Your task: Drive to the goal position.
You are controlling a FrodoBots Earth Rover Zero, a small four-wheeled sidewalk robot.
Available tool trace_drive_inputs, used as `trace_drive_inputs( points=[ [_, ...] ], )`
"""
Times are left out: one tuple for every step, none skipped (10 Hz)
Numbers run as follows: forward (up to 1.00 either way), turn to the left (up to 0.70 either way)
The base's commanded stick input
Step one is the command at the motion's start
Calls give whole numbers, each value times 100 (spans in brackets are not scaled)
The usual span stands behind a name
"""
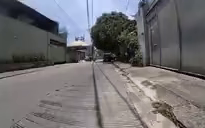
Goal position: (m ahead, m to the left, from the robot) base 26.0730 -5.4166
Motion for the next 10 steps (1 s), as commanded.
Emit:
trace_drive_inputs(
  points=[
    [100, 27],
    [100, 7],
    [100, 0],
    [100, 0],
    [100, 0],
    [100, 0],
    [100, 0],
    [100, 0],
    [100, -1],
    [100, -10]
  ],
)
